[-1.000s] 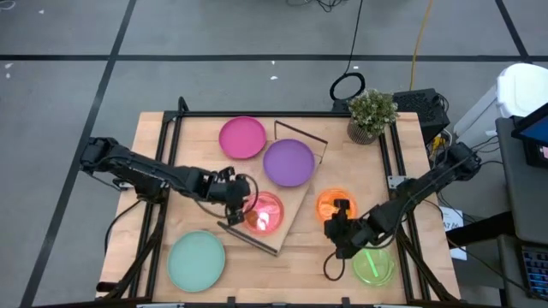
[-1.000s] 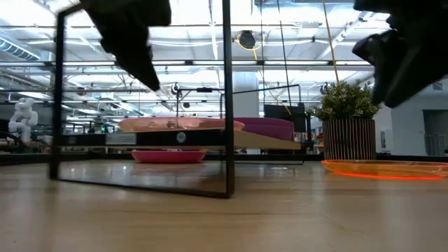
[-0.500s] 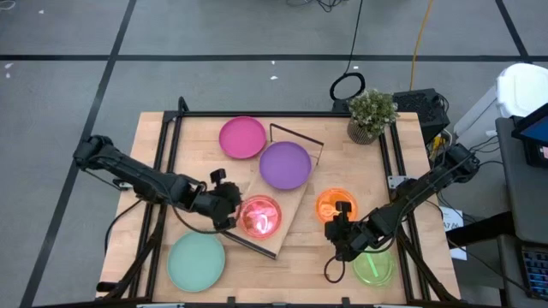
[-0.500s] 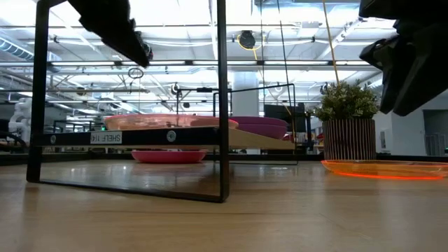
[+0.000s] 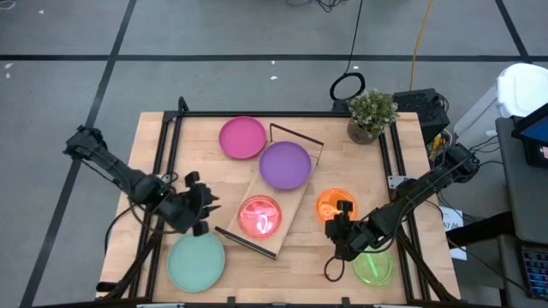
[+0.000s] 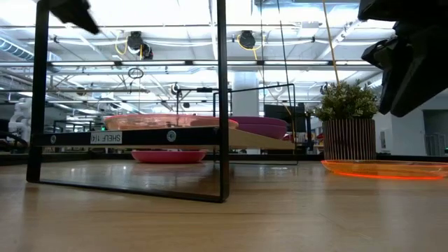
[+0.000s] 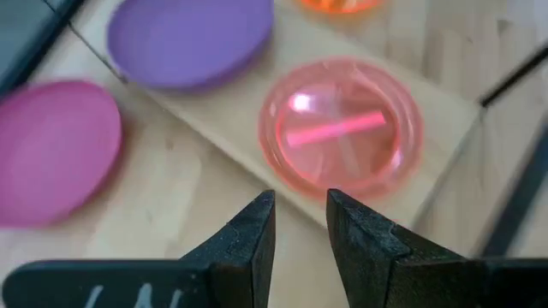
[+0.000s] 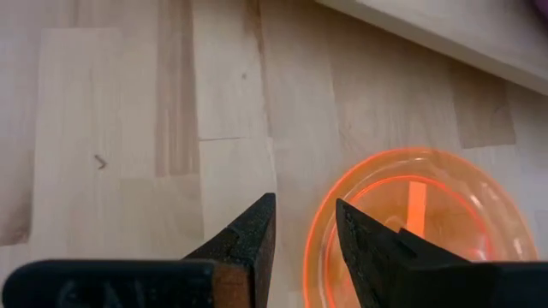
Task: Place and stack plates onto a shelf
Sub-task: Stack the orange plate on top of the red plate on the shelf
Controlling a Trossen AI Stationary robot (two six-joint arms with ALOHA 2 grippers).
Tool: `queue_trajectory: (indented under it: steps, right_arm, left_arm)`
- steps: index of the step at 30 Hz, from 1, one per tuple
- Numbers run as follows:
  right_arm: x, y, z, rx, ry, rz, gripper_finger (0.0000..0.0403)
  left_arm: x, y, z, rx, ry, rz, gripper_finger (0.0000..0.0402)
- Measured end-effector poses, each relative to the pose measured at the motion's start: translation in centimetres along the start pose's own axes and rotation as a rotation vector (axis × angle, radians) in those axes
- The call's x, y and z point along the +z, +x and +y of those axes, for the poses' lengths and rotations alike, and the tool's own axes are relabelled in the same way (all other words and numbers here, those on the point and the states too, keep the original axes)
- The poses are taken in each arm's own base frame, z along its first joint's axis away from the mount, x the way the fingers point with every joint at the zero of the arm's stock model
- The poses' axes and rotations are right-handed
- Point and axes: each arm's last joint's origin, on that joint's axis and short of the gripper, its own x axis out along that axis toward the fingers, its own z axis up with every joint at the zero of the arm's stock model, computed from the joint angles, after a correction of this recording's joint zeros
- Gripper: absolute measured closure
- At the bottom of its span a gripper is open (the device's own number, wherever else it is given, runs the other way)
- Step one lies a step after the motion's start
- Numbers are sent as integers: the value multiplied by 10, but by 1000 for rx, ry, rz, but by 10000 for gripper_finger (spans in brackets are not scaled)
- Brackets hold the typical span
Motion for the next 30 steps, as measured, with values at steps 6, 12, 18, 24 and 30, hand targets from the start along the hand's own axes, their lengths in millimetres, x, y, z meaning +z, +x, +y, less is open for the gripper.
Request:
queue_trajectory:
  steps: [6,12,18,24,30]
  right_arm:
    - [-5,5,-1,5,31,-8,296]
    - [-20,19,-3,33,70,1,296]
    - [-32,27,-5,44,50,-3,296]
    - [-43,34,-9,33,22,13,296]
    - [-54,40,-14,14,15,36,296]
  left_arm:
    - [-25,-13,-11,-3,-60,96,289]
    - [-39,-24,-23,-49,-99,111,289]
    - [-45,-30,-28,-67,-120,86,289]
    - [-53,-23,-30,-42,-125,92,289]
    - [-66,-12,-25,2,-123,123,289]
